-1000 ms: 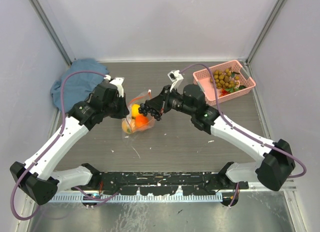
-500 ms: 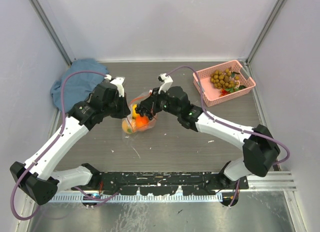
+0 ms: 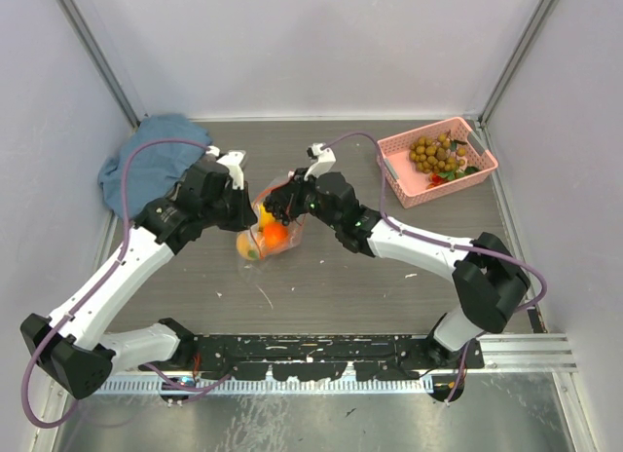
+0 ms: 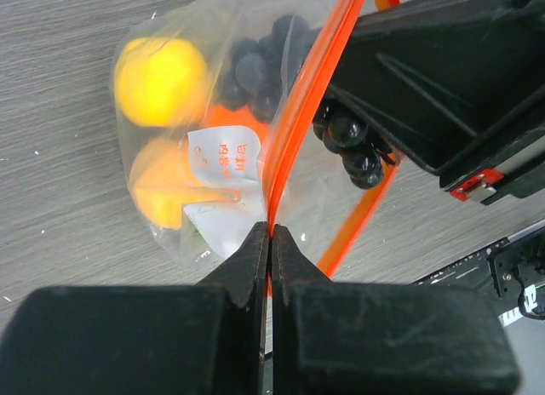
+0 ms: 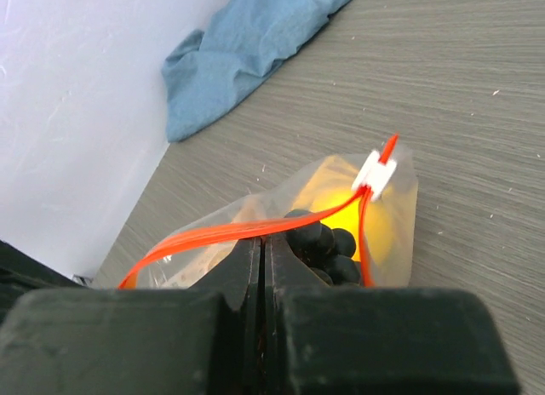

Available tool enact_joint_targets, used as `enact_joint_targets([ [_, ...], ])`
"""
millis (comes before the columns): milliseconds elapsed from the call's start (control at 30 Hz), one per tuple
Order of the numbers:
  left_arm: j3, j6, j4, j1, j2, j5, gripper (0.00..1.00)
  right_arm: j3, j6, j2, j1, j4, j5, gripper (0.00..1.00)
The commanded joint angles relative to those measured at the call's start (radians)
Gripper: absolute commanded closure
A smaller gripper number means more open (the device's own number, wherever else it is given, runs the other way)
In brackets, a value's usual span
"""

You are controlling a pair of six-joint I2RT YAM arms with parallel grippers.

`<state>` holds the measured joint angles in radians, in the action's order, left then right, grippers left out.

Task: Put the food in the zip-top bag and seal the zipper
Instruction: Place the fake fruit in the zipper food storage bag.

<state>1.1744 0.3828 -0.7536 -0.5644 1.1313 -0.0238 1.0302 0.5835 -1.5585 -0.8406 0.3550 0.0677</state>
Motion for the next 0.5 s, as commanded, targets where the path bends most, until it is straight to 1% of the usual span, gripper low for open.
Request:
enact_joint_targets([
  [0, -0.004, 0.01, 0.044, 0.006, 0.006, -0.021, 1.0, 0.025, 0.064, 0.028, -0.006, 0.13, 0.09, 0.99],
  [167, 0.0, 0.01, 0.032, 0.005, 0.015, -0.001, 1.0, 0.06, 0.098, 0.044, -0.008, 0.106, 0.085, 0.99],
  [267, 0.0, 0.014, 0.033, 0.006, 0.008, -0.007, 1.0, 0.052, 0.09, 0.04, -0.011, 0.107, 0.111, 0.99],
  [467, 0.004, 0.021, 0.043, 0.004, -0.013, -0.031, 1.0, -0.02, 0.048, -0.002, -0.013, 0.215, 0.085, 0.99],
])
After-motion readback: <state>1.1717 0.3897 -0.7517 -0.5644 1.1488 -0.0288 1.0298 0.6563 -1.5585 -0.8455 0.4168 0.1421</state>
